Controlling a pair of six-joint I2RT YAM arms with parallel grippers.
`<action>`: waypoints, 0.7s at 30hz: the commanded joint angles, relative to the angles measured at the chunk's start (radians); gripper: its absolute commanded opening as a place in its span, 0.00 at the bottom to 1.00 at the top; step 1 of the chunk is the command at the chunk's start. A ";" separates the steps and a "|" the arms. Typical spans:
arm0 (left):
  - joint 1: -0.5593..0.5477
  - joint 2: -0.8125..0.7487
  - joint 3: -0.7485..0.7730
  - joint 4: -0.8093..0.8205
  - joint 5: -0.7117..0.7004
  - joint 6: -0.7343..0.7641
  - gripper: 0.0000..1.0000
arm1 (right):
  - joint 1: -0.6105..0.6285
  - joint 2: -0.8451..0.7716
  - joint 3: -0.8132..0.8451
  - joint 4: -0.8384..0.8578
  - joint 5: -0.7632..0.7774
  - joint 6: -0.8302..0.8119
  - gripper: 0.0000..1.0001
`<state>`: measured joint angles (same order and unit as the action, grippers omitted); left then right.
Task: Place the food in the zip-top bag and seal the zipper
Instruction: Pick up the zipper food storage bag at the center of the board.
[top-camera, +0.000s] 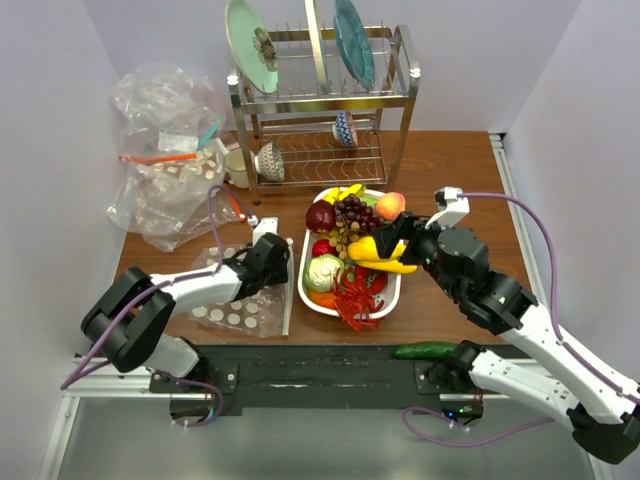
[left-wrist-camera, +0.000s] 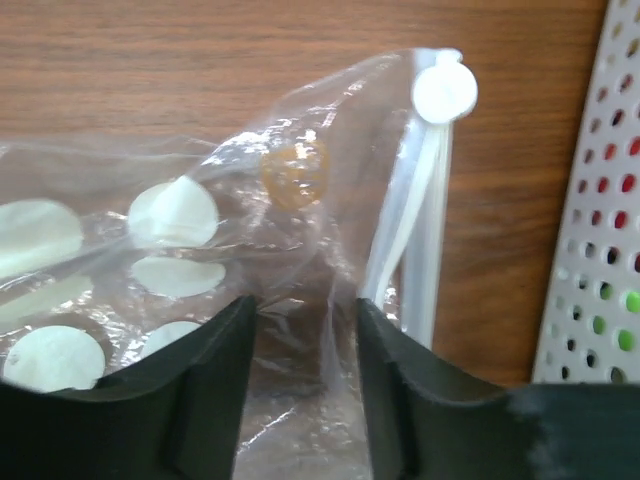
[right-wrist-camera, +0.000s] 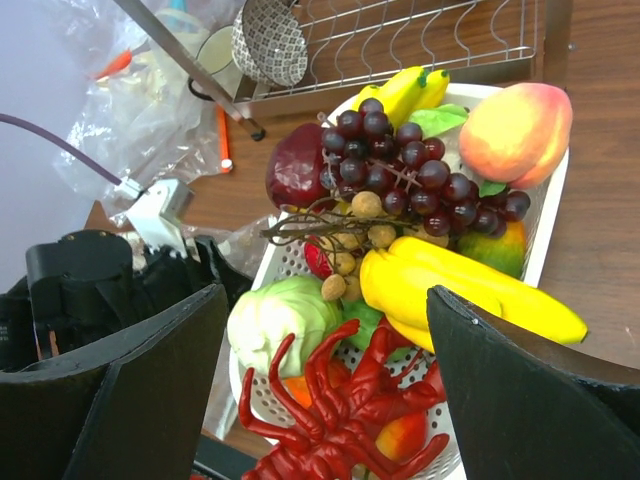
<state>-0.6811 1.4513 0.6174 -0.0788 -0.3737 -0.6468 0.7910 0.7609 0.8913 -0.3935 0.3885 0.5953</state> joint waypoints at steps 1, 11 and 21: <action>0.060 -0.029 -0.073 0.063 0.093 -0.010 0.40 | 0.002 0.009 0.000 0.033 -0.019 0.011 0.85; 0.127 -0.190 -0.099 0.082 0.200 0.009 0.00 | 0.002 0.130 0.030 0.051 -0.154 0.008 0.85; 0.130 -0.514 0.116 -0.225 0.193 0.035 0.00 | 0.013 0.494 0.184 0.183 -0.560 0.011 0.72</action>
<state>-0.5571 1.0142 0.6254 -0.1997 -0.1864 -0.6407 0.7918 1.1862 0.9958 -0.3183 0.0036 0.6010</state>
